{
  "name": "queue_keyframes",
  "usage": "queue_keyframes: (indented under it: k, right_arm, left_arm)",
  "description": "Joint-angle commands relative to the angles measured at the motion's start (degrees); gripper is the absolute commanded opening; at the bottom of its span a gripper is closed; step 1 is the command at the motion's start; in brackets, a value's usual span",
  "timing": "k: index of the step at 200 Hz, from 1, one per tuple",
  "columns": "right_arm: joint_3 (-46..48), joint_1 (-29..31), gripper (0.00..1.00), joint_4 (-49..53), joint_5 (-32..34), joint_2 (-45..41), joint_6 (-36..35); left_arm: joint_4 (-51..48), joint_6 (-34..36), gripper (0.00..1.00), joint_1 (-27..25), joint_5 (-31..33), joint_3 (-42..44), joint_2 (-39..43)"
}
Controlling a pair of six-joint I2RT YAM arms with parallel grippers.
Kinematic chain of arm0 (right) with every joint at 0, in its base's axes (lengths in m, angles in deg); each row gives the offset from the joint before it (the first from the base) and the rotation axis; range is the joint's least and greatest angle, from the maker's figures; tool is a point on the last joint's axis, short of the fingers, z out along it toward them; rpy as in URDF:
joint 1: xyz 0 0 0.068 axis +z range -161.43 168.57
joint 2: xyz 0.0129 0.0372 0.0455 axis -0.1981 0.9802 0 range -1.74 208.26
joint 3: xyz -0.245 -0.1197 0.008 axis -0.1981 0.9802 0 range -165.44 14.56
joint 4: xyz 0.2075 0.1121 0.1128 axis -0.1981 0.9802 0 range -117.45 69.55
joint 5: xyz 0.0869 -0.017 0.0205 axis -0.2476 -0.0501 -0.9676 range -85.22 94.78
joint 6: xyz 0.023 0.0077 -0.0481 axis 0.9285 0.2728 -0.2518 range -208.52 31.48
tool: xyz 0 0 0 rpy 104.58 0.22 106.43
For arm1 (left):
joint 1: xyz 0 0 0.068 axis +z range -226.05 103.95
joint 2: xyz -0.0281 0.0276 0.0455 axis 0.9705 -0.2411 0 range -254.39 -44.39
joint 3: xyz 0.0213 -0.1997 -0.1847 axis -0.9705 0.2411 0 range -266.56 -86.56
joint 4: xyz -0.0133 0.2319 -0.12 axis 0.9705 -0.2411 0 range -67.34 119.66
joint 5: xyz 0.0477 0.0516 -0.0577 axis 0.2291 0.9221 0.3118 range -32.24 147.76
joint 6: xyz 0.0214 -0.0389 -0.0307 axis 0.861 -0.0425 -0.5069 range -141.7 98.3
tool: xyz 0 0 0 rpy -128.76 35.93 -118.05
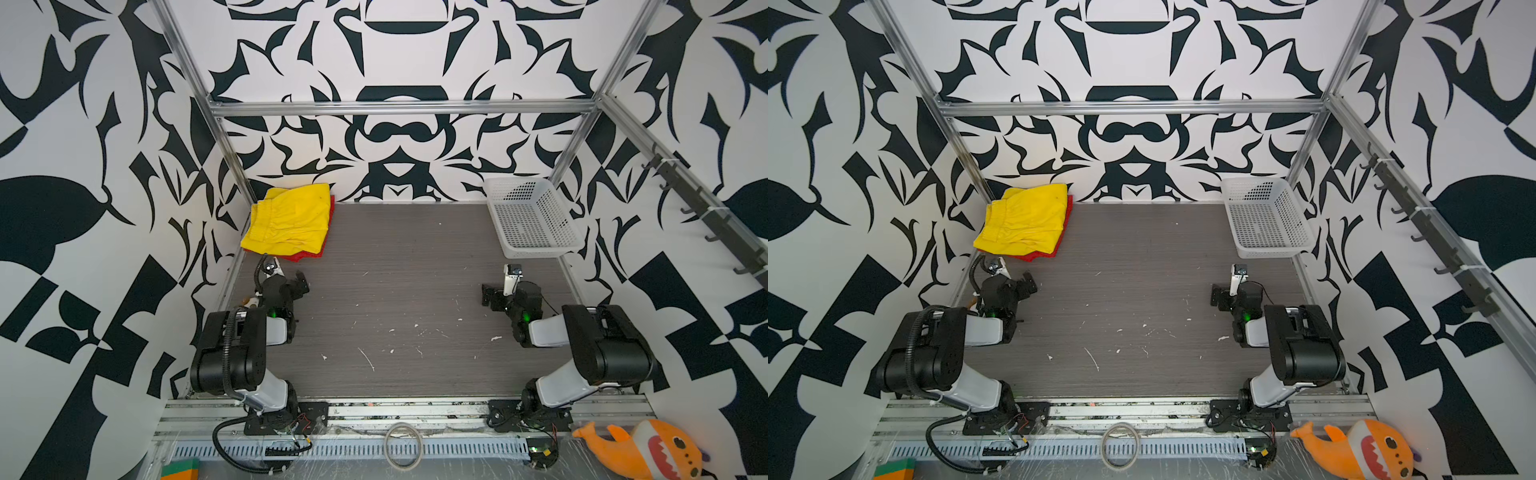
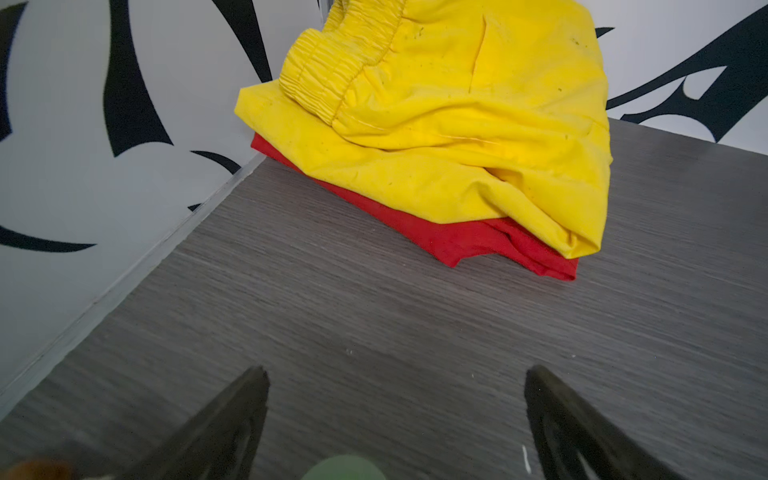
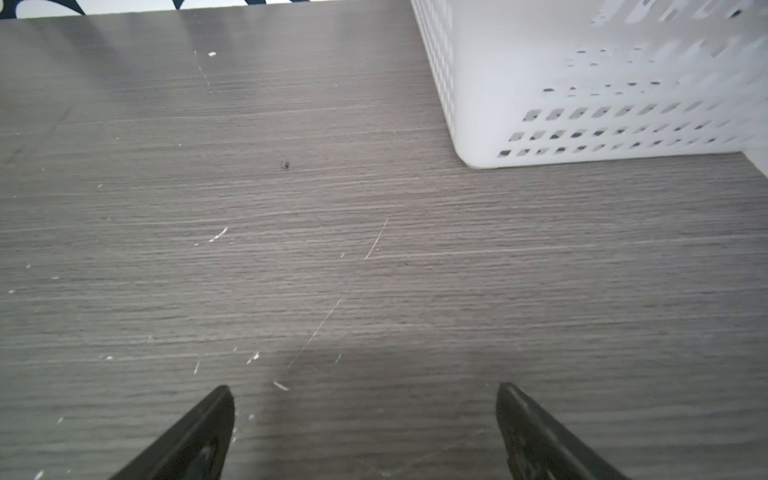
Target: Fold and stack the shorts
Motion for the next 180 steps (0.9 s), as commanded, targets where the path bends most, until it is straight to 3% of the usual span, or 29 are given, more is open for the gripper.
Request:
queue_keyframes:
  k: [1, 180]
  right_arm:
    - [-2.81, 0.05, 1.0, -3.82, -1.47, -1.21, -0.14]
    - [-3.39, 1.0, 1.0, -3.14, -0.4, -0.75, -0.93]
  left_arm:
    - [1.77, 1.2, 0.99, -0.91, 2.15, -1.07, -0.35]
    - [0.67, 1.06, 0.99, -0.96, 2.16, -1.31, 0.14]
